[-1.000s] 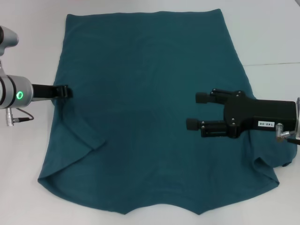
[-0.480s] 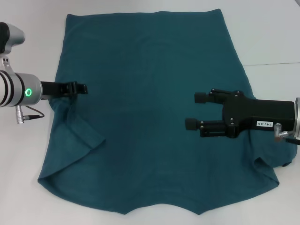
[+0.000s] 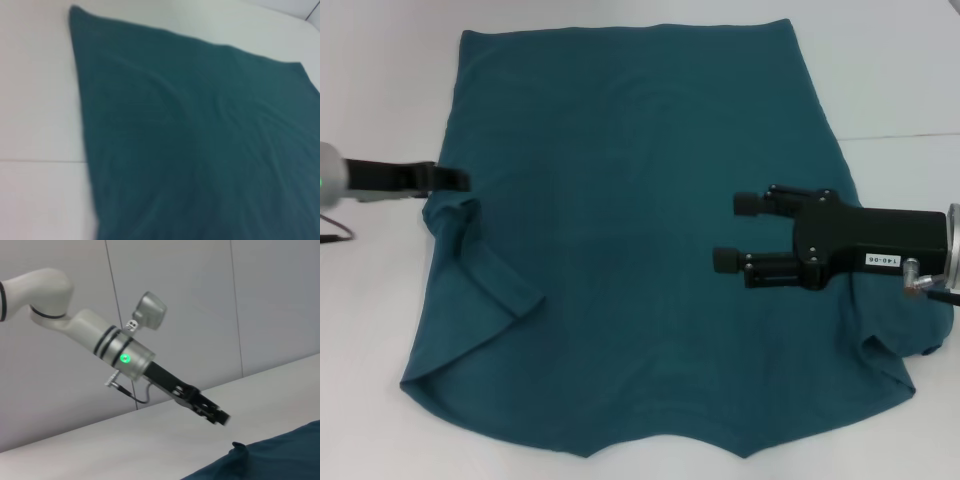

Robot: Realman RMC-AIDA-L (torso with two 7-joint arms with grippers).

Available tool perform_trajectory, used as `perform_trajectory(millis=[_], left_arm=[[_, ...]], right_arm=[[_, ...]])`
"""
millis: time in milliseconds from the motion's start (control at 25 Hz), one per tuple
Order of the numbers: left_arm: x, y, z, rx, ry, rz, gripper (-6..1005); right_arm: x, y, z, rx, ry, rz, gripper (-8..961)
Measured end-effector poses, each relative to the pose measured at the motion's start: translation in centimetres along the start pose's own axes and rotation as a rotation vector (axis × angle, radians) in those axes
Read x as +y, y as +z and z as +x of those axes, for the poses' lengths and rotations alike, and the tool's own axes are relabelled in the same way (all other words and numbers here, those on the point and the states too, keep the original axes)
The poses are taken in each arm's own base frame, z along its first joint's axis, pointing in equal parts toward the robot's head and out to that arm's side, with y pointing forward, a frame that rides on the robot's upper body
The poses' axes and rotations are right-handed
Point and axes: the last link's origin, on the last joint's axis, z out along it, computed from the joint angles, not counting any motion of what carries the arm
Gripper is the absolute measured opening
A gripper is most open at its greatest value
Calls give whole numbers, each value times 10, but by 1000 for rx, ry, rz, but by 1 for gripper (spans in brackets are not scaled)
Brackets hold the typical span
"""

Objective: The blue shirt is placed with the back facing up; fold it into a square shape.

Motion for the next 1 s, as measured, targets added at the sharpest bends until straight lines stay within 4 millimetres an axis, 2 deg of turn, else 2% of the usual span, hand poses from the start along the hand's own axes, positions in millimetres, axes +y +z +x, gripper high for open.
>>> perform_trajectory(millis=[200,400,560,840,1000], left_arm=[[-20,-22,-16,-33,23,23,630],[-27,-20,-41,-79,63,39,663],[-21,-13,-50,-91,58,28,536],[0,3,-50,-91,24,-10,259],[5,15,-51,-80,-8,4,327]], right_arm=[[0,0,-1,-1,-1,2,924],[-1,1,-1,-1,-2,6,924],[-3,2,-3,-2,-2,8,924],[-3,4,-6,-2,-10,4,925],[-3,5,-6,-2,-11,4,925]])
